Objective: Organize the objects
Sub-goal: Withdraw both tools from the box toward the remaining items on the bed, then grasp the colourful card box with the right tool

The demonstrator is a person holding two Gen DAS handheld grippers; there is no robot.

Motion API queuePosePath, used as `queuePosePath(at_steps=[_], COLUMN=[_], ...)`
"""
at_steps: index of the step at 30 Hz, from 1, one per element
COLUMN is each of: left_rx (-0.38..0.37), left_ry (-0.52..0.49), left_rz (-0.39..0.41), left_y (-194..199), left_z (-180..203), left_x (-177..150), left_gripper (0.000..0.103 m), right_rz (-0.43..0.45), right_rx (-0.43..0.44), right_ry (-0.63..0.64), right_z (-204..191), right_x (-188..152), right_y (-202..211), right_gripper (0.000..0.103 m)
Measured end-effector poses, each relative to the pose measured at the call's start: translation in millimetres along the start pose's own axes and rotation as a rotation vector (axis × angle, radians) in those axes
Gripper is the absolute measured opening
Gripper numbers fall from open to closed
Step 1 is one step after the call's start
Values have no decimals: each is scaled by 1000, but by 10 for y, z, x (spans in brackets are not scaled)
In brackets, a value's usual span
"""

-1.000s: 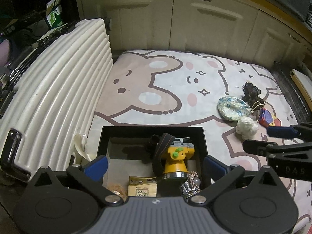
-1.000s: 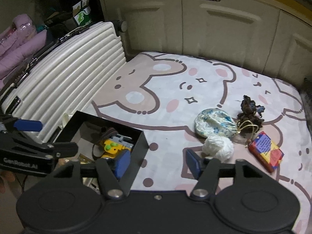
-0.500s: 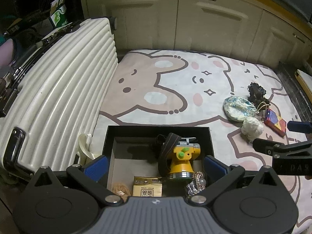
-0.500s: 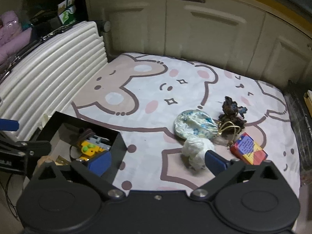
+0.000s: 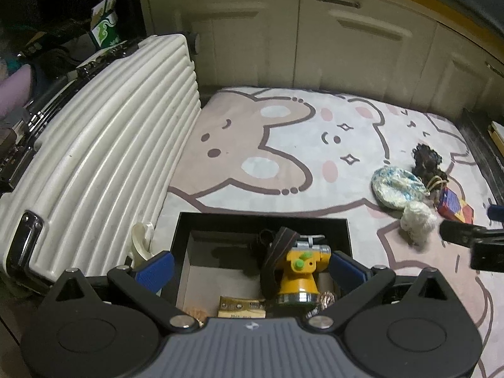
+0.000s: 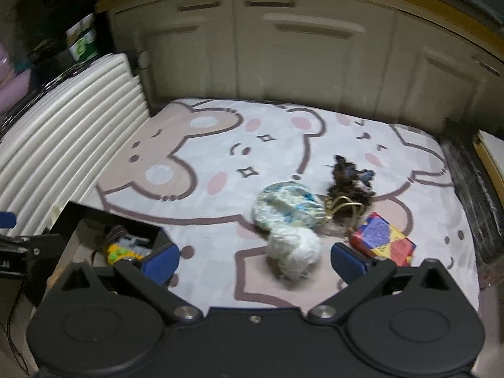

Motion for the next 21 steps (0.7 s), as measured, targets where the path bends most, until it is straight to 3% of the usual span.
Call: queuePosePath(at_steps=[6, 21], left_rx=[18, -27], left_ry=[18, -33], left_rz=[18, 90], left_y=[-72, -149], left_z=[51, 559], left_x=[73, 258], left_gripper=[103, 103], right_rz=[9, 30], right_rx=[-37, -108], right_ry=[-38, -178], right_z=[279, 1018], right_x=[-17, -112], right_y=[9, 59], right_gripper=[103, 103])
Point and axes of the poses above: each gripper's, at about its wrist camera, not at the fingertips, and y roughly against the way its jaws point, z to its right, x to its top, the point moved 8 cm from there along -y, roughly the way its jaws point, and after that the axes turned 4 degrees about -z, right-handed, at the moved point
